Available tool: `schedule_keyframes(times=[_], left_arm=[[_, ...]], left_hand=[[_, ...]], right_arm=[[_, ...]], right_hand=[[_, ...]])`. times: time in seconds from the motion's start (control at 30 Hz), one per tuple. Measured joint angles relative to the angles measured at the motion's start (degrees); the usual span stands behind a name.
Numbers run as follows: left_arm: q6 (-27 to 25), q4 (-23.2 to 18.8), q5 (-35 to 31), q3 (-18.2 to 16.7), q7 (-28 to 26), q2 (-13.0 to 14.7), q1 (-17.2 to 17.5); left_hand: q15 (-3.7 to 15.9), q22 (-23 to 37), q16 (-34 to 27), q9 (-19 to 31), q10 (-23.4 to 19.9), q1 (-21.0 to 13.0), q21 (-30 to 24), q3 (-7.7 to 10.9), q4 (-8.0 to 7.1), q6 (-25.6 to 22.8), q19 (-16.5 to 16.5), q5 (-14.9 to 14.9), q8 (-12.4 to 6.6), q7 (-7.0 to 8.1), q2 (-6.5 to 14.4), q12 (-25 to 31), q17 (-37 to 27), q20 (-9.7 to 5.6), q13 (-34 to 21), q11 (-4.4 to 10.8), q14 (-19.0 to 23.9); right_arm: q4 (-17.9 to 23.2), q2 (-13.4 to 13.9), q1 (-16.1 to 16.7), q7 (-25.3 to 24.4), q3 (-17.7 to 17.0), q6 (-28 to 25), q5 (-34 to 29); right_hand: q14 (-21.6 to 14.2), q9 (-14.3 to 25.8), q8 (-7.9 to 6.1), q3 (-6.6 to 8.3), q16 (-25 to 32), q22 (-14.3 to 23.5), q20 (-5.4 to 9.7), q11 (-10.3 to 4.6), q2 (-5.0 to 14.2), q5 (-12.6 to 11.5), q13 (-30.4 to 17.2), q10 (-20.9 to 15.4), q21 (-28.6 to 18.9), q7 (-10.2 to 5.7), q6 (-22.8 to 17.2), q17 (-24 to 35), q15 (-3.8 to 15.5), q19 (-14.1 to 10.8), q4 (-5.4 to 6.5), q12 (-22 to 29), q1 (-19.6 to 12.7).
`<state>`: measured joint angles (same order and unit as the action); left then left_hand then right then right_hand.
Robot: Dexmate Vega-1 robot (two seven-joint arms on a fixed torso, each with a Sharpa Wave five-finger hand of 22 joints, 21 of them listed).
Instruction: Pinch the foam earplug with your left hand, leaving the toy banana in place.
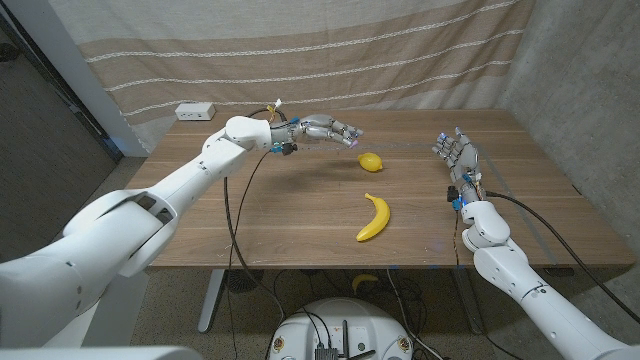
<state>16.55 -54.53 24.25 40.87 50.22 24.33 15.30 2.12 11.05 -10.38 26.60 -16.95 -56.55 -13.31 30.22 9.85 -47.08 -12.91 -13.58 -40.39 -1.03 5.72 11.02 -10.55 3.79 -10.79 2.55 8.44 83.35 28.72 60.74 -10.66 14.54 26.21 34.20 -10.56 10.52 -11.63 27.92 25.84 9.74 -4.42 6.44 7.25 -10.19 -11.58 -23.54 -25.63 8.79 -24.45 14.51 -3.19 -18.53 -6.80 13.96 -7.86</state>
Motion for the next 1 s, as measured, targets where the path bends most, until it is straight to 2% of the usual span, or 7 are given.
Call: schedule_keyframes(times=[0.2,0.23,0.27,0.37,0.4,0.6,1.0], left_arm=[[-0.38,6.26,1.23,-0.39,2.55,-2.69,-2.36],[-0.88,6.4,3.6,-0.4,8.15,-2.75,-2.39],[-0.91,9.1,4.04,-0.63,9.4,-3.91,-3.35],[-0.91,12.99,4.22,-0.92,9.98,-5.56,-4.67],[-0.9,13.97,5.18,-1.0,13.02,-5.96,-5.0],[-0.58,21.31,6.32,-1.87,17.3,-8.88,-7.41],[-1.51,30.34,7.11,-3.94,21.18,-12.75,-10.46]], left_hand=[[-0.1,0.0,0.0,0.0,0.0,0.0,0.0,0.23,-0.23,0.0,0.0,-0.22,-0.01,0.0,0.0,0.0,0.01,0.0,0.0,0.0,-0.09],[-0.17,0.0,0.0,0.0,0.0,0.0,0.0,0.22,-0.23,0.0,0.0,-0.22,-0.01,0.0,0.0,0.0,0.0,0.0,0.0,0.0,-0.17],[-0.17,0.0,0.0,0.0,0.0,0.0,0.0,0.25,-0.2,0.0,0.0,-0.22,-0.01,0.0,0.0,0.0,0.0,0.0,0.0,0.0,-0.17],[-0.17,0.0,0.0,0.0,0.0,0.01,0.0,0.45,-0.01,0.0,0.0,-0.39,-0.02,0.0,-0.01,0.0,0.0,0.0,0.0,0.0,-0.16],[-0.31,0.0,0.0,0.0,0.0,0.01,0.0,0.46,0.0,0.0,0.0,-0.43,-0.02,0.0,-0.01,0.0,0.01,0.0,0.0,0.0,-0.3],[-0.48,0.0,0.0,0.0,0.2,0.38,0.0,0.74,-0.18,0.21,0.2,-0.55,-0.04,0.21,-0.38,0.0,0.01,0.21,0.0,-0.2,-0.47],[-0.57,0.0,0.0,0.0,0.61,0.39,0.43,0.74,-0.18,0.44,0.82,-0.87,-0.26,0.44,-0.39,0.01,0.01,0.2,0.0,-0.21,-0.99]], right_arm=[[0.04,0.0,0.01,-0.02,0.0,0.14,-0.14],[0.14,0.0,0.03,-0.01,-0.02,0.14,-0.14],[0.16,0.0,0.03,-0.05,-0.03,0.17,-0.2],[0.18,0.01,0.03,-0.09,-0.03,0.18,-0.27],[0.28,0.02,0.04,-0.13,-0.05,0.18,-0.28],[0.46,0.04,0.07,-0.24,-0.05,0.18,-0.42],[0.61,0.04,0.11,-0.39,-0.04,0.18,-0.61]], right_hand=[[0.0,0.0,0.0,-0.16,-0.21,0.0,-0.08,0.0,0.0,0.0,0.0,0.0,0.22,0.0,0.0,0.0,0.0,-0.1,-0.16,0.0,0.0],[0.0,0.0,0.0,-0.16,-0.21,0.0,0.14,0.0,0.0,0.0,0.0,0.0,0.22,0.0,0.0,0.0,0.0,-0.33,-0.16,0.0,0.0],[0.0,0.0,0.0,-0.16,-0.21,0.0,0.23,0.0,0.0,0.0,0.0,0.0,0.22,0.0,0.0,0.0,0.0,-0.42,-0.16,0.0,0.0],[0.0,0.0,0.0,-0.16,-0.21,0.0,0.32,0.0,0.0,0.0,0.0,0.0,0.22,0.0,0.0,0.28,0.0,-0.51,-0.16,-0.2,0.0],[0.0,0.0,0.0,-0.16,-0.21,0.0,0.32,0.0,0.0,0.0,0.0,0.0,0.22,0.0,0.0,0.28,0.0,-0.51,-0.16,-0.42,0.0],[0.0,0.0,0.0,-0.16,-0.21,0.0,0.32,0.0,0.0,0.0,0.0,0.0,0.43,0.0,0.0,0.28,0.0,-0.51,-0.16,-0.44,0.0],[0.01,0.0,0.0,-0.32,-0.41,0.0,0.11,0.0,0.0,0.0,0.0,0.0,0.66,0.0,0.0,0.27,0.0,-0.71,0.01,-0.44,0.0]])
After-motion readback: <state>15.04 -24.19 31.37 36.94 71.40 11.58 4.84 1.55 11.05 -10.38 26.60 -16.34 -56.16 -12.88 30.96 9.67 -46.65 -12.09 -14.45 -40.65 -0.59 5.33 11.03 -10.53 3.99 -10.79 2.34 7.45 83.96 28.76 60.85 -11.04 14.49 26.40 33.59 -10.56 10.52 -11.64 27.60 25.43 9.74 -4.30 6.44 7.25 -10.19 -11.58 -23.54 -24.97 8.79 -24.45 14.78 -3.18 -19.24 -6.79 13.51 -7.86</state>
